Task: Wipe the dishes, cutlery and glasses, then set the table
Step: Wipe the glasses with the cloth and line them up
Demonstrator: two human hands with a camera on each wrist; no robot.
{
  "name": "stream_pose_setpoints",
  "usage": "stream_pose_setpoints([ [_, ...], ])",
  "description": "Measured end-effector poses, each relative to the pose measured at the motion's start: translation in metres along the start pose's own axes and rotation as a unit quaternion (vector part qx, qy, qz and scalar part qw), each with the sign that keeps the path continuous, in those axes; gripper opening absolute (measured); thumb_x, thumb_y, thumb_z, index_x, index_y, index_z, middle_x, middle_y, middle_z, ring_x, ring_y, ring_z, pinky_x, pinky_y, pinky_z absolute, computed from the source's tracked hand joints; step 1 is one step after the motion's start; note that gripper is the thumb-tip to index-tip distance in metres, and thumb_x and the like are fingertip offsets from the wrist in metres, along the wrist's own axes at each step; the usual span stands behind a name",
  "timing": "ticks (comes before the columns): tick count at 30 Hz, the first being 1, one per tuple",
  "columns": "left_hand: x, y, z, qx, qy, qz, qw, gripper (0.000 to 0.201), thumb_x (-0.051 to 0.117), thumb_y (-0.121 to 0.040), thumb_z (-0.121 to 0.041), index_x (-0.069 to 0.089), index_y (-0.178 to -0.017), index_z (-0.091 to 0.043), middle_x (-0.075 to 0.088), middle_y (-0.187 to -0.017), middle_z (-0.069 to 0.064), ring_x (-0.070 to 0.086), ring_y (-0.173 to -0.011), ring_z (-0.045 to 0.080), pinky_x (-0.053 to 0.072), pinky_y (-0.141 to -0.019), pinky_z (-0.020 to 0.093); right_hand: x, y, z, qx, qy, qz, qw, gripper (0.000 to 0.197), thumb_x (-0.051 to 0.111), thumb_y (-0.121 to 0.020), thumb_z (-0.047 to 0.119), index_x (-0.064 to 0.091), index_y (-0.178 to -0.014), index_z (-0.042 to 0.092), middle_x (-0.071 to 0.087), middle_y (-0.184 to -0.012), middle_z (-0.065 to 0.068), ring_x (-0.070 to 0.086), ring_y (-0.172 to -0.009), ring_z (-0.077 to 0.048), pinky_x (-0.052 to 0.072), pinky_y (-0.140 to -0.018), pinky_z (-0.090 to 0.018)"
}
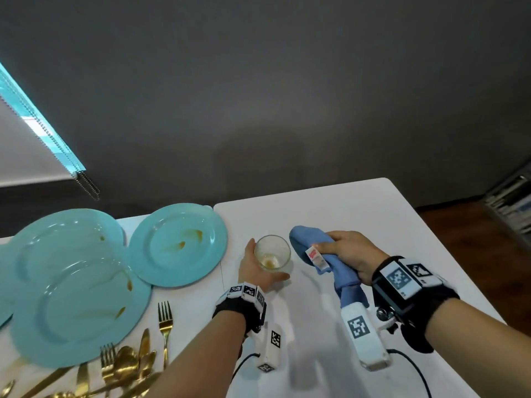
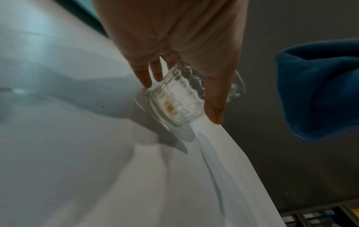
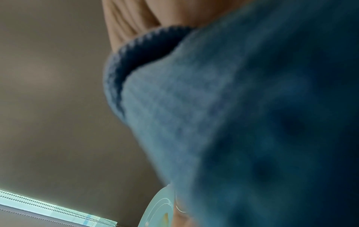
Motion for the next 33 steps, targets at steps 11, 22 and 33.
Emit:
stream_pose_setpoints([
  [11,0.001,0.014,-0.007,0.087,-0.015,-0.001,0.996,0.081,0.076,-0.038,-0.030,0.052,-0.115,-0.018,0.055,-0.110,-0.003,0.054,-0.105,0.020,0.047,-0.091,0.033,0.002,0.010,0.005,-0.112,0.111,0.003,0.987,0.016,0.065,-0.081,0.004,0.067,-0.091,0.016,0.067,-0.085,-0.006,0.061,-0.075,-0.019,0.055,-0.067,-0.026],
  [22,-0.037,0.113,-0.033,0.274,-0.117,0.134,0.945,0.070,0.083,-0.052,-0.013,0.049,-0.113,-0.014,0.054,-0.097,-0.003,0.052,-0.082,0.012,0.048,-0.071,0.026,0.095,0.083,-0.018,-0.180,0.525,0.106,0.825,0.026,0.042,-0.094,0.014,0.062,-0.111,0.010,0.063,-0.113,-0.009,0.059,-0.105,-0.026,0.044,-0.078,-0.027],
  [33,-0.140,0.230,0.024,0.390,-0.258,0.043,0.883,0.062,0.075,-0.053,-0.024,0.053,-0.109,-0.010,0.056,-0.096,0.005,0.053,-0.086,0.023,0.043,-0.074,0.028,0.198,0.185,-0.048,-0.097,0.224,0.192,0.951,0.025,0.048,-0.093,0.003,0.054,-0.077,0.020,0.059,-0.063,0.011,0.056,-0.058,-0.003,0.045,-0.061,-0.018],
])
Point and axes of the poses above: each hand's wrist, its own y-axis away from the middle knuckle, its own x-axis out of the palm, z = x × y, the point moved 5 cm from there along -y, towards the middle knuckle
